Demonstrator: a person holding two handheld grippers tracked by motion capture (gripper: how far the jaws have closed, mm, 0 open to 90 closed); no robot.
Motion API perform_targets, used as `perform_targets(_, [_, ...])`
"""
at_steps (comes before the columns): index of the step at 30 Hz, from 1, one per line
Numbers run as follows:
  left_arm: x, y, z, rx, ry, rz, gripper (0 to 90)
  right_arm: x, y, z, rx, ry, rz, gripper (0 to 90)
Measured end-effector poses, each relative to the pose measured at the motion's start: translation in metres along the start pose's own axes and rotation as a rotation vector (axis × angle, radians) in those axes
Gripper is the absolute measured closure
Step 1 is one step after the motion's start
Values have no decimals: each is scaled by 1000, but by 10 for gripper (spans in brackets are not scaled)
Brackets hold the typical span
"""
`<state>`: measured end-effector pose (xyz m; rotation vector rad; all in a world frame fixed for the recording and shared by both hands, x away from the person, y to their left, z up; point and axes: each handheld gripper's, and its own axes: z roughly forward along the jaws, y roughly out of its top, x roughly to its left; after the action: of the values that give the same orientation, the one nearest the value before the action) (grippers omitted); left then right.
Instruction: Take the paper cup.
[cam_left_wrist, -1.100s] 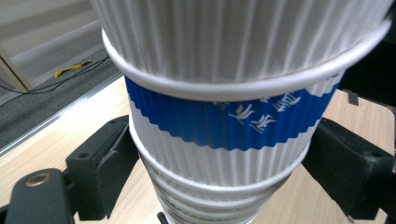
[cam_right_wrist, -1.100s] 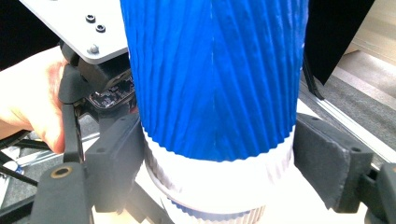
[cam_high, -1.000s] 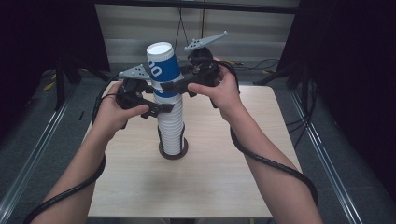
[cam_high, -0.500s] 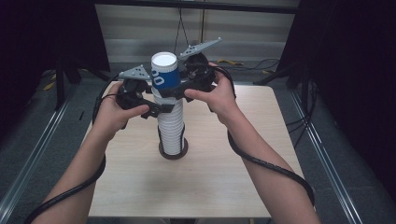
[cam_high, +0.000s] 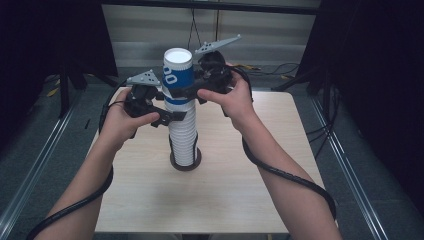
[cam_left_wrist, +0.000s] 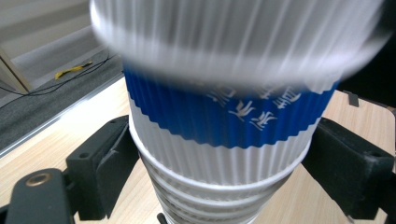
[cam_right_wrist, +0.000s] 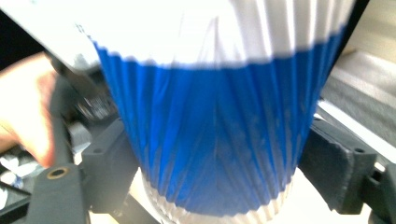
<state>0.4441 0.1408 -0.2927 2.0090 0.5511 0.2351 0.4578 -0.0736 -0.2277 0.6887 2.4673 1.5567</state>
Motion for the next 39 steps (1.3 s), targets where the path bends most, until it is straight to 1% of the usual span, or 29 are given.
perform_targets(6, [-1, 1, 0, 7, 2, 2, 130, 2, 15, -9, 21, -11, -11, 192])
perform_targets(8, [-1, 1, 0, 9, 6, 8, 130, 3, 18, -12, 29, -14, -16, 193])
perform_targets(11, [-1, 2, 0, 11, 4, 9, 130, 3, 20, -14, 22, -14, -15, 193])
perform_targets(16, [-1, 1, 0, 7, 3, 4, 130, 2, 23, -16, 27, -8, -16, 195])
perform_targets(20, [-1, 0, 0, 5, 1, -1, 130, 1, 26, -18, 15, -1, -11, 196])
perform_targets(22, [-1, 0, 0, 6, 3, 0, 130, 2, 27, -18, 16, -3, -16, 196])
perform_targets(26, [0, 0, 0, 7, 2, -2, 130, 2, 32, -22, -5, -6, -15, 196])
perform_targets(29, [0, -1, 0, 10, 0, -6, 130, 2, 33, -24, -6, -4, -21, 197])
perform_targets(31, [0, 0, 0, 12, 2, -2, 130, 2, 33, -26, -22, 1, -23, 197])
perform_targets(36, [0, -1, 0, 13, 4, -1, 130, 1, 33, -31, -31, -3, -13, 198])
perform_targets(39, [-1, 0, 0, 17, 6, 1, 130, -1, 31, -35, -36, 0, -18, 198])
